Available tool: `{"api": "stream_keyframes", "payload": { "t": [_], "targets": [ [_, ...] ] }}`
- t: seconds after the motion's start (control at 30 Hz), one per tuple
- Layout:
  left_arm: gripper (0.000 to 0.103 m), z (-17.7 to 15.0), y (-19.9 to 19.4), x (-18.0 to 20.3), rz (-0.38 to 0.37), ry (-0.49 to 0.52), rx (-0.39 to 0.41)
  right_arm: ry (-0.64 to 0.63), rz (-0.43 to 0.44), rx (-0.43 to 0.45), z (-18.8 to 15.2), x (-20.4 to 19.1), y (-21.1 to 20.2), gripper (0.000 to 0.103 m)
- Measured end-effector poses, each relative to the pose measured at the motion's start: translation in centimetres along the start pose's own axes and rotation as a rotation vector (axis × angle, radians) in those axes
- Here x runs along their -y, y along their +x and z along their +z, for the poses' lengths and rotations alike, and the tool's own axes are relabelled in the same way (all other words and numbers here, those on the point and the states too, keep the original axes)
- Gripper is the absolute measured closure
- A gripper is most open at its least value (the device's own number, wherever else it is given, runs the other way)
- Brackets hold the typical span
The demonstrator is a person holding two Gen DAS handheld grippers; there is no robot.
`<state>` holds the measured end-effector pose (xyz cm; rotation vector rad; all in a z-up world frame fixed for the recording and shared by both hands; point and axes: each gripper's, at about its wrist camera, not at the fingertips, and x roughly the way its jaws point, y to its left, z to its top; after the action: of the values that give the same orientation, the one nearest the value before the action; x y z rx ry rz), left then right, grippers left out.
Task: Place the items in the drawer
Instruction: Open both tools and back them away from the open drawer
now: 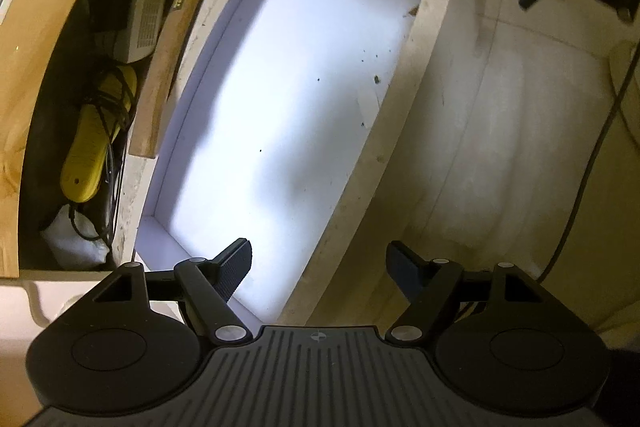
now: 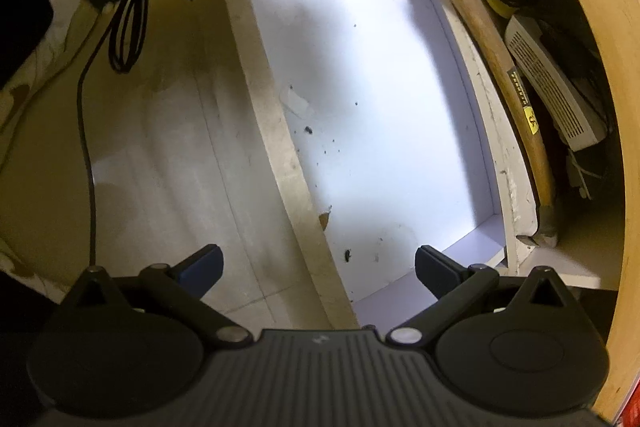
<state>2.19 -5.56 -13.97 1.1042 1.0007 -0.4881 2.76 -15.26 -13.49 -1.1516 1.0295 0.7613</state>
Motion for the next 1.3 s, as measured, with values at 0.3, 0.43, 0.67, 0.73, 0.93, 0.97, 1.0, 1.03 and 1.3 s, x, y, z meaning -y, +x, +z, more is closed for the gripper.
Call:
{"api": "stream_keyframes", "payload": {
  "t": [0.3,0.43,0.67,0.73,0.93,0.97,1.0,1.03,1.3],
  "targets": [
    [0.029,0.5,-1.3,-1.5,-0.06,-0.186,0.023,0.044,0.0,0.017,0.3,0.4,-0.5,0.001],
    [0.029,0.4,-1.7,-2.7,-0.116,-0.318,0.008,0.055,-0.011,0.019,0.4,0.4,-0.7,0.001],
    [0.029,0.2,-2.5,-4.2,-0.143,-0.525,0.005,0.126,-0.012,0.024,0.7,0.8,-1.3,0.001],
    [0.029,0.2,-2.7,-4.6,-0.14,-0.592,0.003,0.161,-0.009,0.027,0.8,1.2,-1.5,0.001],
    [0.029,-0.1,-3.4,-5.7,-0.164,-0.746,0.027,0.321,0.027,0.052,1.1,2.6,-2.3,0.001],
    [0.029,-0.1,-3.6,-5.8,-0.152,-0.755,0.034,0.349,0.035,0.058,1.2,2.8,-2.5,0.001],
    [0.029,-0.1,-3.7,-5.9,-0.143,-0.761,0.041,0.378,0.044,0.063,1.2,3.0,-2.7,0.001],
    [0.029,-0.1,-3.8,-5.9,-0.134,-0.768,0.045,0.407,0.051,0.067,1.2,3.3,-2.8,0.001],
    [0.029,-0.7,-4.1,-6.7,-0.12,-0.914,0.04,0.664,0.081,0.074,0.6,5.0,-3.3,0.001]
  ]
}}
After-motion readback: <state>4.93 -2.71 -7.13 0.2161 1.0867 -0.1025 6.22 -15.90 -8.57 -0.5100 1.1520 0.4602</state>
